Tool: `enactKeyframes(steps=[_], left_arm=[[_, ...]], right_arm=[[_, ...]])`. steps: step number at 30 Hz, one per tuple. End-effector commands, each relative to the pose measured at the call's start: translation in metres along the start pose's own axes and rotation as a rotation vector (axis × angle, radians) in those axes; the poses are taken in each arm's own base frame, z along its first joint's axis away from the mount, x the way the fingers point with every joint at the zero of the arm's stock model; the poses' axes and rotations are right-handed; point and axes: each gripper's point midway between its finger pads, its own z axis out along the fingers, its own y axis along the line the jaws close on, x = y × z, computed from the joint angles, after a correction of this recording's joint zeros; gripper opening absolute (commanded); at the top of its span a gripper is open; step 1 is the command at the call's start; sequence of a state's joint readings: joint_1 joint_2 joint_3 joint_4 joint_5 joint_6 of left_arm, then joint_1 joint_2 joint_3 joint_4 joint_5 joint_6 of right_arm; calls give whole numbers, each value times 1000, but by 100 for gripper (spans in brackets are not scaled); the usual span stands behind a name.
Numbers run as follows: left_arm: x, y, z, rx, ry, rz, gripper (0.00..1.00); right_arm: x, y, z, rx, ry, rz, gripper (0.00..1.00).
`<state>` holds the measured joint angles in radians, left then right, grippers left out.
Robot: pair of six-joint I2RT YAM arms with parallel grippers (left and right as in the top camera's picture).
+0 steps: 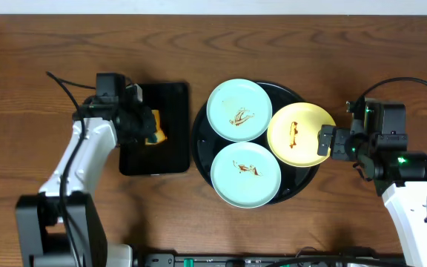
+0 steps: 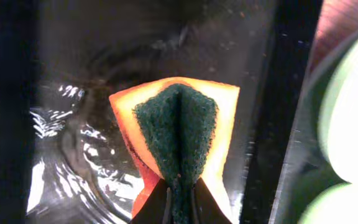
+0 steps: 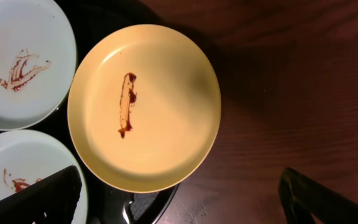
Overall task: Clean dirty plates on tray and stack at the side
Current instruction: 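Grip the yellow plate's right rim with the right gripper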
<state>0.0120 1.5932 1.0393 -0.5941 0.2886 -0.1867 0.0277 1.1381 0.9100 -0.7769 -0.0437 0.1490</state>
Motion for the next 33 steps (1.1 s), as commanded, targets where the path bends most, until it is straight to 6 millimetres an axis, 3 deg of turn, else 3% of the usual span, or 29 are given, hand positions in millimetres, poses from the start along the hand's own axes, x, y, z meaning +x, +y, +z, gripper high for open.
enactKeyframes(steps=[1,4,14,19,22,27,31,33], left_arm=[[-4,13,-3,-158,-41,47,8],[1,5,-1,-152,-27,70,8],[12,9,-5,-199,5,68,8],[9,8,-7,-194,-8,69,8],[8,8,-8,-200,-14,70,8],[7,11,-9,-217,-22,66,8],[7,11,-9,-217,-22,67,8],[7,11,-9,-216,-21,66,8]], right_arm=[[-9,0,-5,8,-25,-12,99],[-9,0,-5,9,-24,-11,99],[-10,-2,-4,19,-28,-11,98],[-11,-27,3,167,-28,76,96],[-12,-29,14,166,-10,87,95],[-10,-37,36,176,37,106,80],[-5,-31,55,105,90,107,68],[0,-35,63,114,116,115,57]])
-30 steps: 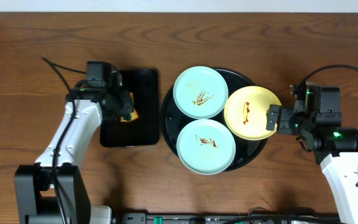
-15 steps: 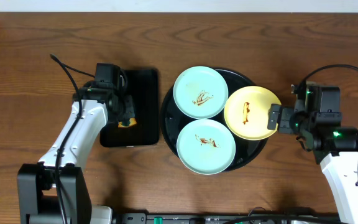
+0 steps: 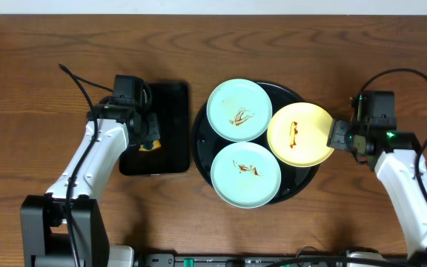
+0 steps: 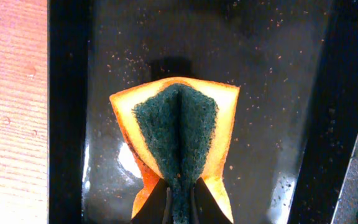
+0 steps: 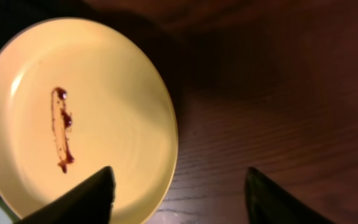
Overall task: Clean dirty plates on tray and stack at the side
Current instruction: 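Grip the yellow plate's right rim with the right gripper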
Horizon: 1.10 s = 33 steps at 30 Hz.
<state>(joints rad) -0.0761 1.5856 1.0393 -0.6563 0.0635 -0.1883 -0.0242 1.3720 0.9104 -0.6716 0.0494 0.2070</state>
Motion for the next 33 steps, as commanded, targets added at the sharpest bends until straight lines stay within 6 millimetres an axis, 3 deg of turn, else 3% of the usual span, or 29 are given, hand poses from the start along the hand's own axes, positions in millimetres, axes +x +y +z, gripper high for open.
enactKeyframes(steps=[1,12,14,18,25,33], left_arm=[[-5,0,-8,-10,-31,-12,8],[-1,2,-8,-15,-14,-12,8],[-1,2,-8,-15,-12,-12,8],[0,2,-8,-15,-10,-12,8],[1,-6,-9,29,-2,-12,8],[-7,-9,-22,46,-50,-10,8]], right_arm=[[-4,1,10,-17,24,12,53],[6,5,56,-35,110,18,52],[8,6,62,-37,124,18,46],[11,5,66,-33,140,18,26],[11,5,66,-33,140,18,5],[11,5,66,-33,140,17,1]])
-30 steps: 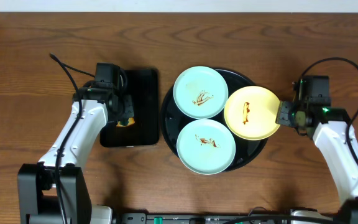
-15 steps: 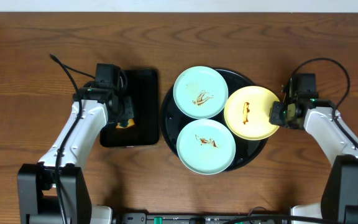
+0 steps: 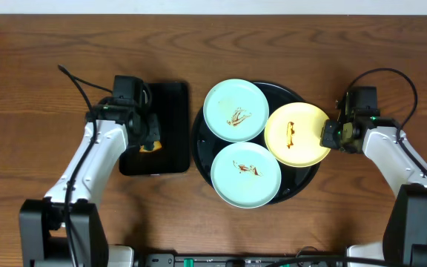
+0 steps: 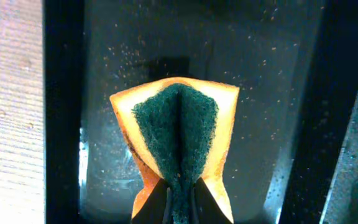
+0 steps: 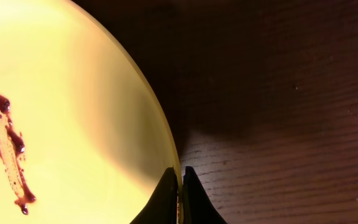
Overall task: Clean dirty plates on tray and stack at the side
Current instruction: 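Grip the yellow plate's right rim with the right gripper, then carry the sponge with the left gripper over the yellow plate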
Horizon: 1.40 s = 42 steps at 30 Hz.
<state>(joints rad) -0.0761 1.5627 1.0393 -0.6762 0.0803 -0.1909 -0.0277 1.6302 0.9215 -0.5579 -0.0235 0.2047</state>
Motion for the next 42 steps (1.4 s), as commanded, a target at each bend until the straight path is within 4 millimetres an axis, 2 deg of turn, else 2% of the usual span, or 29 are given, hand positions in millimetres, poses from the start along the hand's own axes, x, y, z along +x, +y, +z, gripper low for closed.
enactKeyframes(steps=[1,4,6,10,13,16,21,23,28,30,33,37,42], left_arm=[[-12,-8,-19,37,-63,-7,7],[-15,-19,-31,99,-88,-2,7],[-15,-34,-40,191,-98,7,7],[-19,-72,-60,373,-137,58,7],[-21,-94,-68,425,-174,113,8],[-17,-125,-80,495,-175,184,7],[-21,-169,-109,546,-233,296,7],[-27,-178,-117,530,-271,320,7],[-39,-191,-123,516,-357,358,8],[-41,-202,-124,539,-377,375,7],[-31,-224,-117,603,-340,392,7],[-9,-258,-95,693,-236,415,8],[17,-293,-65,721,-169,462,8]], right_arm=[[-4,-6,-1,9,-6,18,1],[-3,-7,-1,10,1,19,1],[-3,-7,-1,10,2,19,1],[-3,-7,-1,10,1,19,1],[-2,-7,-1,10,2,19,1],[-2,-7,-1,10,2,19,1],[-2,-7,-1,10,3,18,1],[-2,-7,-1,11,5,18,1],[-2,-7,-1,10,5,19,1],[-2,-7,-1,10,5,19,1],[-1,-7,-1,11,7,19,1],[-1,-7,-1,11,9,19,1],[-1,-7,-1,11,9,19,1]])
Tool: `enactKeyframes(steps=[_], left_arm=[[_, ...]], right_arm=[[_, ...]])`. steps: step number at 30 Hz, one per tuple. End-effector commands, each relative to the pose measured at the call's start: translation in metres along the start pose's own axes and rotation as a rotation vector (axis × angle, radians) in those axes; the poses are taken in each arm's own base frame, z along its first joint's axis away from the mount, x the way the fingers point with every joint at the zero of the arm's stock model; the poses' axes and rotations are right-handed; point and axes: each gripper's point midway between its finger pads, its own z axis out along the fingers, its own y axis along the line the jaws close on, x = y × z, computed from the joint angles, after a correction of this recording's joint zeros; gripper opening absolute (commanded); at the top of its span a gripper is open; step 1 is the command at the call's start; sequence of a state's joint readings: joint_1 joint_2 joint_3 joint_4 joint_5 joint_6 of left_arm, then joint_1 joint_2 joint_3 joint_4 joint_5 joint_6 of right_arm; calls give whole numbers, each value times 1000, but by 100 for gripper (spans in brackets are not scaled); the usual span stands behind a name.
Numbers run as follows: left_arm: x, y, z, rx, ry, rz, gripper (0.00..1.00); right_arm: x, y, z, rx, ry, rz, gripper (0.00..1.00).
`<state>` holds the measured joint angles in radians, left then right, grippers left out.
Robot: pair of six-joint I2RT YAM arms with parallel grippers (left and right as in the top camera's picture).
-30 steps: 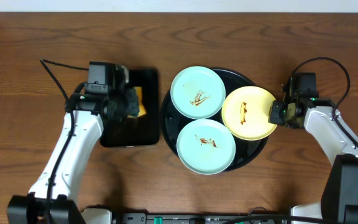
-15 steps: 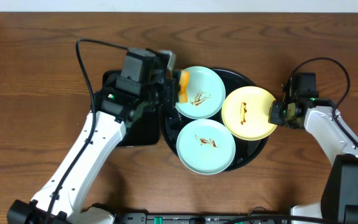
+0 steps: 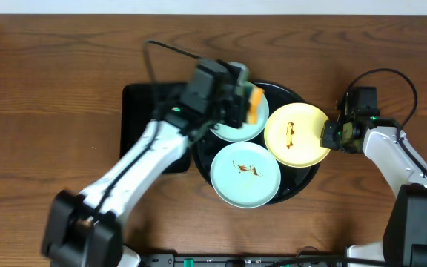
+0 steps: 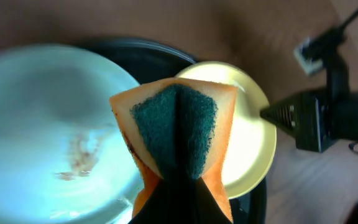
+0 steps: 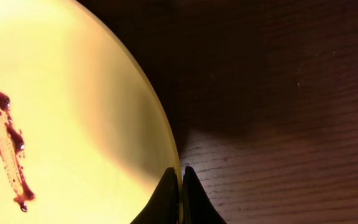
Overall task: Clean dirty plates on tray and stack at the side
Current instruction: 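Carry the sponge with the left gripper over the yellow plate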
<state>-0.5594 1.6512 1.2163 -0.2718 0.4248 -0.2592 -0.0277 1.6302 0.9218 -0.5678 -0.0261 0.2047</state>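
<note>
A round black tray (image 3: pixel 302 176) holds three dirty plates. The yellow plate (image 3: pixel 296 133) (image 5: pixel 73 112) carries a red smear, and my right gripper (image 5: pixel 180 177) is shut on its right rim. Two pale blue plates lie beside it, one at the back (image 3: pixel 232 127) and one in front (image 3: pixel 246 174), each smeared. My left gripper (image 4: pixel 178 186) is shut on a folded orange sponge with a green scouring face (image 4: pixel 176 130) (image 3: pixel 253 105). It hangs over the gap between the back blue plate (image 4: pixel 48 124) and the yellow plate (image 4: pixel 250 137).
A shallow black rectangular tray (image 3: pixel 141 111) lies left of the round tray, partly under my left arm. Brown wooden table (image 3: pixel 58 67) spreads all around. Cables loop behind both arms.
My left gripper has gone with the sponge from the black rectangular tray to above the round tray, near the back blue plate and the yellow plate. The right gripper still pinches the yellow plate's rim.
The left gripper held the folded sponge in the wet rectangular tray through all earlier moments. The right gripper stood open beside the yellow plate, then nearer its rim, then shut on that rim. Now the sponge is over the plates.
</note>
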Motion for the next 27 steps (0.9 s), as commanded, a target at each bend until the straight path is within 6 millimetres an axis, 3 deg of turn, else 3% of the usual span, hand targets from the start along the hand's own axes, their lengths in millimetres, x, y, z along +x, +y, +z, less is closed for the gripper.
enactKeyframes(steps=[1,6,9,21,27], left_arm=[[10,-25,23,71,40,2,8],[29,-40,59,99,84,-72,7],[39,-40,69,87,131,-131,7],[23,-45,58,12,243,-20,7],[30,-67,71,143,264,71,8]], right_arm=[[-3,-7,-1,12,-1,19,1],[-3,-7,-1,12,-1,19,1],[-3,-7,-1,12,-1,19,1],[-3,-7,-1,12,-1,19,1],[-3,-7,-1,12,0,19,1]])
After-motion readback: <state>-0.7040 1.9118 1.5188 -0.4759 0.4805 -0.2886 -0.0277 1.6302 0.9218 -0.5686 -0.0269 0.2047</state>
